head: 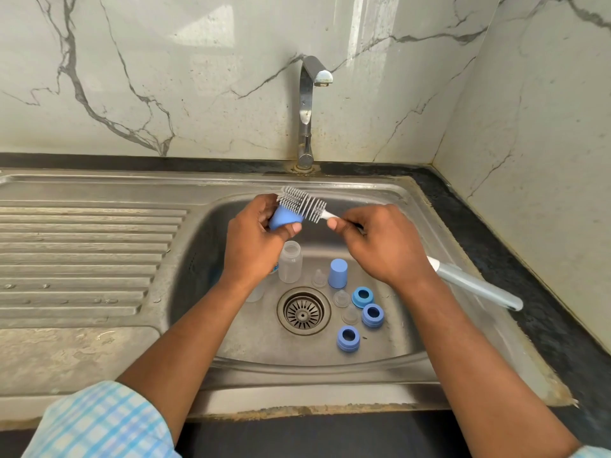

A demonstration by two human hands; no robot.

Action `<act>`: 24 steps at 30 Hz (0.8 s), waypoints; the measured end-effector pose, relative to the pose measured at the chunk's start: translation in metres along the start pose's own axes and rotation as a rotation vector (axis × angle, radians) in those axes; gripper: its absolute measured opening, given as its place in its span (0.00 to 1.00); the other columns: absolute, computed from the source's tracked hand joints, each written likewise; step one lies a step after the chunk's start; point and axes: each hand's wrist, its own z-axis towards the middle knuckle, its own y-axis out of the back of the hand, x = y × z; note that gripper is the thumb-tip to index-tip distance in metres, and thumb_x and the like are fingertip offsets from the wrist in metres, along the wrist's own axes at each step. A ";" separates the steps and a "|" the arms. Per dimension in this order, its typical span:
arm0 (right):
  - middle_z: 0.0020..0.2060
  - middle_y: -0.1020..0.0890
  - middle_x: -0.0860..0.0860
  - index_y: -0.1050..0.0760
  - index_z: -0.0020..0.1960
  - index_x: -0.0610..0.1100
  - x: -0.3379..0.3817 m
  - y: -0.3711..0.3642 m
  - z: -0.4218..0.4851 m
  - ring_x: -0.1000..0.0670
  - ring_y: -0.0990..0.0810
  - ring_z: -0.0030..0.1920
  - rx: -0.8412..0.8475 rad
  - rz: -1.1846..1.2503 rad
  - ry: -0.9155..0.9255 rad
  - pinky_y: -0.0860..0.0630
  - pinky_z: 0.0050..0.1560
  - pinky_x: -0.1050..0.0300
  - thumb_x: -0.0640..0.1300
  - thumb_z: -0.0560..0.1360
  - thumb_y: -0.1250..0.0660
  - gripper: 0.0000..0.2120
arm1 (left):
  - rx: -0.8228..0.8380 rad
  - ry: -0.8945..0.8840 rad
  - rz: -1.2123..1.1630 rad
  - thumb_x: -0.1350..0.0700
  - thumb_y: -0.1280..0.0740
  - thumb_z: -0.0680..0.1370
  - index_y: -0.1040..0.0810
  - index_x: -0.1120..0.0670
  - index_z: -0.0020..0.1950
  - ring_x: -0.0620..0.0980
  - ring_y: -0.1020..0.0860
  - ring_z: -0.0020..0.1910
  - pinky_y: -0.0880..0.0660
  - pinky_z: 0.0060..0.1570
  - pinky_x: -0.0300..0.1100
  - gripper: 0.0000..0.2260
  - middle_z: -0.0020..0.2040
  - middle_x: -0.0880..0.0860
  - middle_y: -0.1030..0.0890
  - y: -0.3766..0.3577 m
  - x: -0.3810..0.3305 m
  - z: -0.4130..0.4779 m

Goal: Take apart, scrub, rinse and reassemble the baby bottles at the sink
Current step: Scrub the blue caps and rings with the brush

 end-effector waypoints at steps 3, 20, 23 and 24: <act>0.23 0.32 0.54 0.38 0.28 0.51 0.009 -0.003 -0.001 0.54 0.33 0.26 -0.003 -0.038 -0.018 0.44 0.28 0.57 0.58 0.80 0.37 0.25 | -0.009 0.025 -0.030 0.63 0.24 0.71 0.20 0.57 0.61 0.44 0.16 0.50 0.20 0.54 0.45 0.19 0.52 0.50 0.14 0.003 0.001 0.005; 0.22 0.32 0.53 0.34 0.28 0.46 -0.011 -0.002 0.003 0.48 0.33 0.26 -0.132 0.090 -0.107 0.42 0.30 0.56 0.56 0.79 0.36 0.24 | 0.081 0.132 -0.297 0.69 0.29 0.74 0.25 0.54 0.57 0.42 0.18 0.48 0.23 0.45 0.33 0.16 0.52 0.52 0.16 -0.007 -0.013 -0.005; 0.22 0.31 0.52 0.31 0.30 0.43 -0.007 -0.002 0.001 0.49 0.32 0.26 -0.066 0.109 -0.039 0.41 0.29 0.56 0.56 0.79 0.36 0.23 | 0.030 0.159 -0.314 0.67 0.30 0.76 0.25 0.56 0.60 0.40 0.18 0.47 0.24 0.44 0.33 0.15 0.51 0.50 0.16 -0.005 -0.012 -0.004; 0.22 0.31 0.52 0.30 0.31 0.43 -0.005 -0.003 0.002 0.48 0.32 0.26 -0.069 0.107 -0.040 0.41 0.29 0.56 0.56 0.79 0.36 0.23 | 0.031 0.158 -0.326 0.68 0.30 0.76 0.25 0.56 0.60 0.40 0.18 0.47 0.24 0.45 0.33 0.15 0.51 0.50 0.16 -0.004 -0.012 -0.003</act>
